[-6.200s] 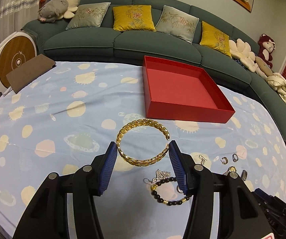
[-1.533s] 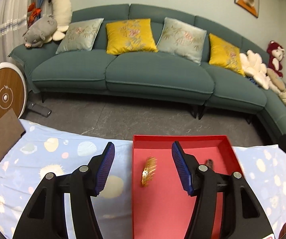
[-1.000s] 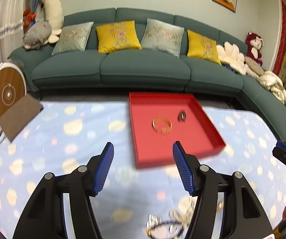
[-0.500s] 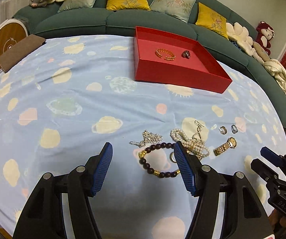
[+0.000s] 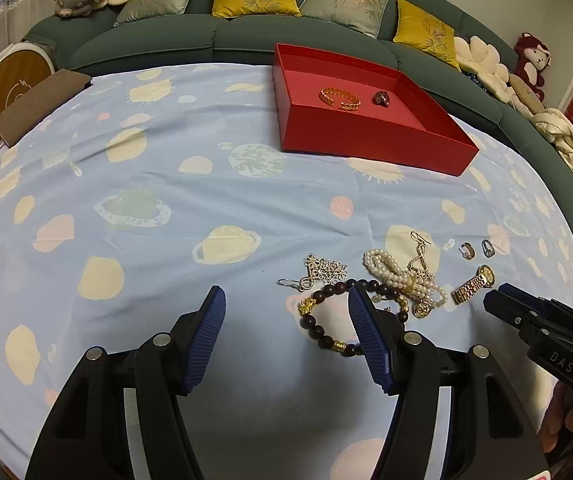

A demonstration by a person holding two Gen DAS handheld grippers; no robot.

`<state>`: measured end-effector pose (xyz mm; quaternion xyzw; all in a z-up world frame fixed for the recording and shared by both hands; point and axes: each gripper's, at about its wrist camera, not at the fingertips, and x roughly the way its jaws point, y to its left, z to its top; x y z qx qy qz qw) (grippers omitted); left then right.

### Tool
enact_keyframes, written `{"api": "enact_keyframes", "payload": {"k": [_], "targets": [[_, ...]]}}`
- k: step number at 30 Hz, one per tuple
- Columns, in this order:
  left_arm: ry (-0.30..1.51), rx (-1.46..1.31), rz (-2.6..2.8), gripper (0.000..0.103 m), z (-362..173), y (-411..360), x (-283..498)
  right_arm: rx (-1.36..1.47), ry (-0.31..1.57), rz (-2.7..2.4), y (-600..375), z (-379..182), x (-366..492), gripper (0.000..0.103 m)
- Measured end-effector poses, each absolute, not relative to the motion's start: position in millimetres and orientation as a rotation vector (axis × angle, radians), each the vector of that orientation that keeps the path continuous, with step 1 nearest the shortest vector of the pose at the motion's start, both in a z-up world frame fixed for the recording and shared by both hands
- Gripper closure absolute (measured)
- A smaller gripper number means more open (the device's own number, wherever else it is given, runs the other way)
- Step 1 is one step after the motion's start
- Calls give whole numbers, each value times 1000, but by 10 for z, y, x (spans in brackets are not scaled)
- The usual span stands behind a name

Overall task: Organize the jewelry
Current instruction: 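Grasp the gold watch with the right gripper while the left grasps the pearl necklace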

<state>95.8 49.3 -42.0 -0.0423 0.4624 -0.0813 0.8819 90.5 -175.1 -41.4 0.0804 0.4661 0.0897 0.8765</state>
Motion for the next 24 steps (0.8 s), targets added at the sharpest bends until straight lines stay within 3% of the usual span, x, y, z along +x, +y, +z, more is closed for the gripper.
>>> {"api": "enact_keyframes", "payload": {"k": [11, 20, 24], "targets": [[963, -104, -181, 41, -390, 437, 953, 285, 985, 138, -1815, -483, 1162, 69], [956, -113, -198, 41, -344, 349, 964, 181, 959, 87, -1637, -484, 1263, 69], [964, -90, -216, 41, -379, 275, 943, 134, 949, 62, -1587, -491, 1262, 76]]}}
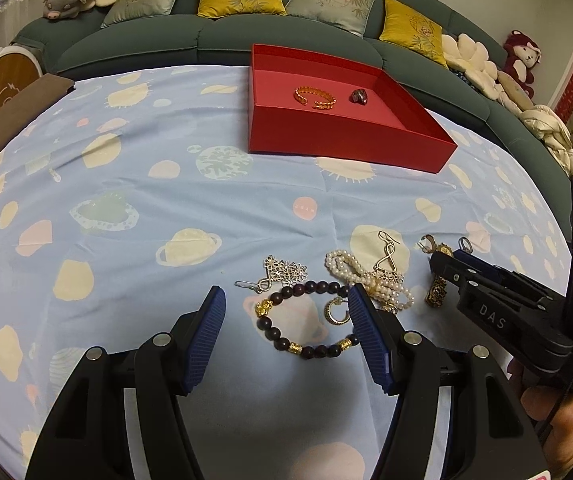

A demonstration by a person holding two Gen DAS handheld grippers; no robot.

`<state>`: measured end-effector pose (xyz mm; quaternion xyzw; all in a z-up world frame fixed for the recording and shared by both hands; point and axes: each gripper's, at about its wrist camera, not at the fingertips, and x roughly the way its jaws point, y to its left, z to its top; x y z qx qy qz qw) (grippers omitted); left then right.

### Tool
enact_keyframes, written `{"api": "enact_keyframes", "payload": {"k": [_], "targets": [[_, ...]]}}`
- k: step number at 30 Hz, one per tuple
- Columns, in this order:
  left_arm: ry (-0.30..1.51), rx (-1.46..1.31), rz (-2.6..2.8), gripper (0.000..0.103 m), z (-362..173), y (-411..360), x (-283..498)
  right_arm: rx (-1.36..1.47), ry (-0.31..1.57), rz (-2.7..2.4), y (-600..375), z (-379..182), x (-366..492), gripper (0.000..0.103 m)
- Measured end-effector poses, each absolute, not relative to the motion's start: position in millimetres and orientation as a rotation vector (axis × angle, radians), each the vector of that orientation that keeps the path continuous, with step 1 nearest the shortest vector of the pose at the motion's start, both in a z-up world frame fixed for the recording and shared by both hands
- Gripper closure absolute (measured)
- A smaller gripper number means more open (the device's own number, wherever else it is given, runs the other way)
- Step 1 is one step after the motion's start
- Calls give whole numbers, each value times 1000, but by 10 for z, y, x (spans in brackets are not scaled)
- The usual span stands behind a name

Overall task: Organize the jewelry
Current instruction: 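Grasp the gold watch with the right gripper while the left grasps the pearl necklace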

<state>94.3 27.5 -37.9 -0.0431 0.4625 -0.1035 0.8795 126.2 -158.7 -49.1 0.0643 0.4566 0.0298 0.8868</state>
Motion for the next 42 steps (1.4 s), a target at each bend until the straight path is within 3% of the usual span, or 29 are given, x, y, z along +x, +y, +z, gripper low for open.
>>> {"api": "enact_keyframes", "payload": {"k": [3, 21, 25, 26, 29, 31, 32, 42], "targets": [[973, -82, -234, 41, -401, 212, 928, 112, 943, 62, -1596, -492, 1232, 81], [951, -18, -326, 41, -469, -508, 1011, 153, 886, 92, -1931, -238, 950, 81], [947, -12, -301, 62, -535, -446, 1035, 158, 886, 94, -1980, -230, 924, 81], [948, -16, -303, 62, -534, -422, 1036, 159, 886, 92, -1992, -229, 921, 81], [950, -41, -329, 76, -535, -336, 1013, 164, 887, 89, -2024, -227, 918, 81], [958, -56, -371, 94, -535, -289, 993, 167, 887, 89, -2031, -223, 918, 81], [967, -64, -396, 98, -536, -272, 988, 168, 886, 89, -2029, -219, 920, 81], [934, -63, -422, 100, -421, -140, 892, 162, 884, 117, -1931, -202, 917, 81]]}}
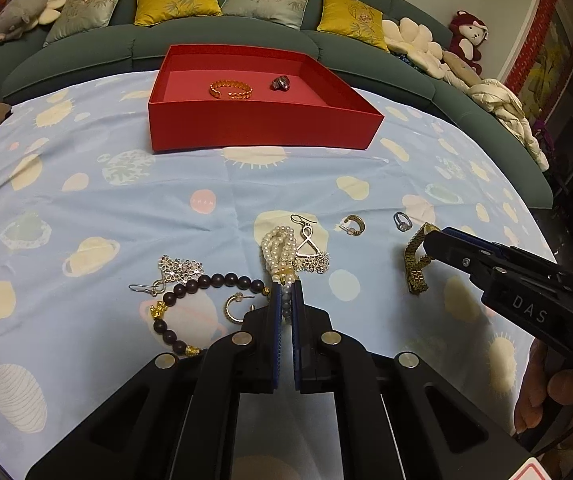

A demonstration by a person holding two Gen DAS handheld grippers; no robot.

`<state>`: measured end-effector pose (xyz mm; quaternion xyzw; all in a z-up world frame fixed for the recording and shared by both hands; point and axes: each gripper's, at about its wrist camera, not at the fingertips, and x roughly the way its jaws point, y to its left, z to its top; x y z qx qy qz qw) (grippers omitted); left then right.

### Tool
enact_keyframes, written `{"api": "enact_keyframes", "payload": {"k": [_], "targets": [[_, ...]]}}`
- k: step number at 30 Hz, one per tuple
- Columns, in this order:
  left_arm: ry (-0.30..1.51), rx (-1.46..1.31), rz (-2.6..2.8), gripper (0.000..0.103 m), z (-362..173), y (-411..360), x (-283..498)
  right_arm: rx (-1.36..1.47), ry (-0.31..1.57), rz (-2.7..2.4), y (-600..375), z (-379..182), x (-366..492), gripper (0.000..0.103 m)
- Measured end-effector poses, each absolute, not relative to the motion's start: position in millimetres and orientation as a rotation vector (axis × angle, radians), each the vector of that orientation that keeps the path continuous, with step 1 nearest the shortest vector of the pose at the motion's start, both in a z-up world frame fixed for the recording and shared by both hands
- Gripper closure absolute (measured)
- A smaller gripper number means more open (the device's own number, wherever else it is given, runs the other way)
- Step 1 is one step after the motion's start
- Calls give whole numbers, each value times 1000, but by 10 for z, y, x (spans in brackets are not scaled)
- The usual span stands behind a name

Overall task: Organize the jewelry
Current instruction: 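Grasp the gold watch with the right gripper while the left grasps the pearl necklace, then carry the pearl necklace into the tray with the left gripper while the right drops the gold watch there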

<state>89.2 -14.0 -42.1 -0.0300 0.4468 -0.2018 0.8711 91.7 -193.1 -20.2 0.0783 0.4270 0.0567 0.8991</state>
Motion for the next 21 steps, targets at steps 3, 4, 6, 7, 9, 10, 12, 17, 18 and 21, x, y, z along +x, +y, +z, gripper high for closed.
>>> {"api": "enact_keyframes", "payload": {"k": [3, 4, 6, 7, 9, 10, 12, 17, 18, 21], "targets": [[914, -69, -435, 100, -335, -124, 870, 158, 878, 126, -1898, -182, 921, 81], [904, -72, -439, 100, -301, -121, 860, 158, 876, 130, -1890, -173, 920, 81], [884, -74, -442, 100, -214, -118, 846, 161, 871, 136, -1880, -148, 917, 81], [878, -78, -449, 100, -168, -122, 851, 163, 868, 141, -1875, -127, 919, 81], [859, -86, -453, 100, -55, -126, 879, 164, 852, 153, -1857, -52, 925, 81], [847, -85, -455, 100, 2, -137, 896, 165, 841, 161, -1844, 1, 933, 81], [823, -93, -457, 100, 148, -133, 954, 168, 811, 175, -1825, 133, 968, 81], [758, -108, -427, 100, 555, -18, 1275, 207, 736, 202, -1864, 554, 1204, 81], [743, -106, -415, 100, 629, 2, 1379, 211, 717, 203, -1880, 642, 1278, 81], [711, -69, -376, 100, 764, 2, 1693, 236, 672, 210, -1936, 841, 1562, 81]]}}
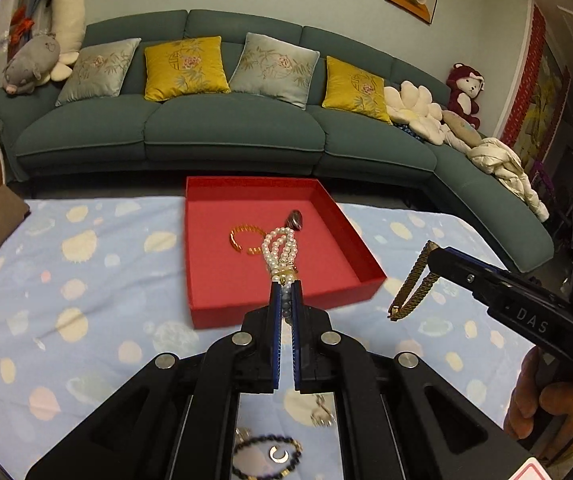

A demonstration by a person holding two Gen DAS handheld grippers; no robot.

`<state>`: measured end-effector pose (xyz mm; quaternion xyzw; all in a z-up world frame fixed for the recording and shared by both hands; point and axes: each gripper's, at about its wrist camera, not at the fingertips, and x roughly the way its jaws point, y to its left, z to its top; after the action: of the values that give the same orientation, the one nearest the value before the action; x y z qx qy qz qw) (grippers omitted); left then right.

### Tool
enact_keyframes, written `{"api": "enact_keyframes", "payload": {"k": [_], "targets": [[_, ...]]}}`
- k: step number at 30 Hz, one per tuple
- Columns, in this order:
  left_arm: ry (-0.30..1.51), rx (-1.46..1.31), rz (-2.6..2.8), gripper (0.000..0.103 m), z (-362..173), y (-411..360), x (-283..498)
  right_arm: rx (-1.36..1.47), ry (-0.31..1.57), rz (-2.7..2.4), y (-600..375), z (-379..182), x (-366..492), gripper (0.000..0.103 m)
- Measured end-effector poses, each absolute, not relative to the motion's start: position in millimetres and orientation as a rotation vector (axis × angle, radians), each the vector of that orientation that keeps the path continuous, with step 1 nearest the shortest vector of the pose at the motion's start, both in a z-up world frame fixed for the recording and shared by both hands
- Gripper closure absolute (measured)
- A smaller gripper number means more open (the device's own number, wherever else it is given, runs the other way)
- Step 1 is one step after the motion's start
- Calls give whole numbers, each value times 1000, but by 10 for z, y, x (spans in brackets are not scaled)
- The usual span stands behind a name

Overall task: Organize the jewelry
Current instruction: 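Carry the pearl necklace into the tray with the left gripper while the right drops the gold watch there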

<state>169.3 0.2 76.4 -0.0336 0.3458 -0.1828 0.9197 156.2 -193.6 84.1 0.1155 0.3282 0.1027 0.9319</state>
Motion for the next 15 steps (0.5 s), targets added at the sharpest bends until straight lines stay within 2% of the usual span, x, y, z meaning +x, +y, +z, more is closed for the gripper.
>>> {"api": "enact_keyframes", "payload": {"k": [5, 15], "targets": [[720, -27, -337, 100, 679, -98, 2217, 244, 676, 209, -1947, 832, 2190, 81], [833, -3, -288, 100, 54, -245, 2803, 227, 792, 155, -1939, 222, 3002, 81]]}}
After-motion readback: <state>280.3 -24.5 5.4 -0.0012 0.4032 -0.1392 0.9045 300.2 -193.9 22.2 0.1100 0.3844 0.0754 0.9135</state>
